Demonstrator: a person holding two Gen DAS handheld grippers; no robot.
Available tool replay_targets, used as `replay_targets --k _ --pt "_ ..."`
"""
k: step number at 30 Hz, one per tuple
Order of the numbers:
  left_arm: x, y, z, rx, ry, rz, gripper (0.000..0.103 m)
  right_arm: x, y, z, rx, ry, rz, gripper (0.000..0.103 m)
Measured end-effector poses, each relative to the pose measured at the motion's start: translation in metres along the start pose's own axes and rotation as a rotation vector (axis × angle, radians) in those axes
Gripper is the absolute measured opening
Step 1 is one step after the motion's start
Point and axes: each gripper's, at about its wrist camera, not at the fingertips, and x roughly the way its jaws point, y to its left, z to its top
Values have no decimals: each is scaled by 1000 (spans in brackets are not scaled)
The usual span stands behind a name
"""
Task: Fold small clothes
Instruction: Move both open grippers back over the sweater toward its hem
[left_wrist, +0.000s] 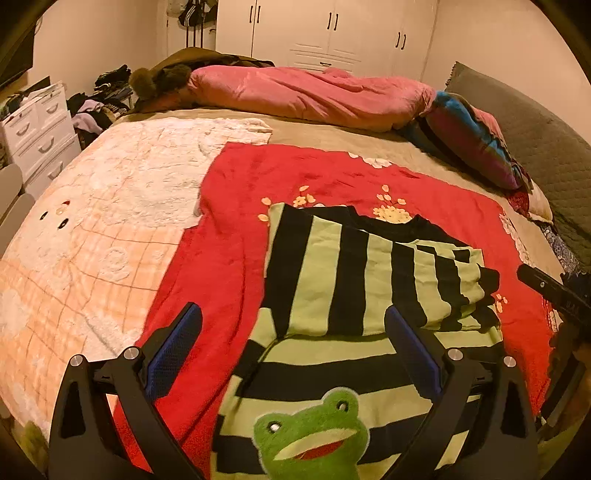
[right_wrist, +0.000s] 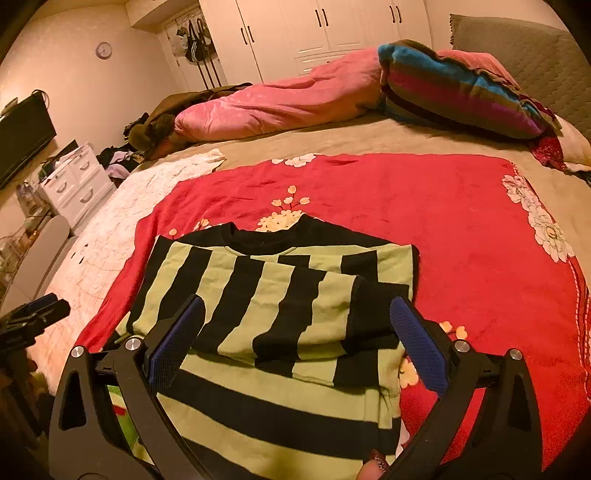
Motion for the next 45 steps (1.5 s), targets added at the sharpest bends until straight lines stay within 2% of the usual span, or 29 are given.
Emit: replay_targets --k 12,27,33,39,45 --pt "-27 20 -12 5 -17 -6 99 -37 2 -24 55 5 40 95" --pt "-56 60 -30 -30 -31 -11 99 -60 38 -65 -41 100 -19 95" --pt "-63 75 -47 -22 -10 11 99 -68 42 -78 -45 130 -38 95" --pt "-71 87 -64 -7 13 17 99 -86 42 -83 -37 122 -51 95" --pt "-73 95 -80 -14 48 12 99 -98 37 -103 -40 157 -73 95"
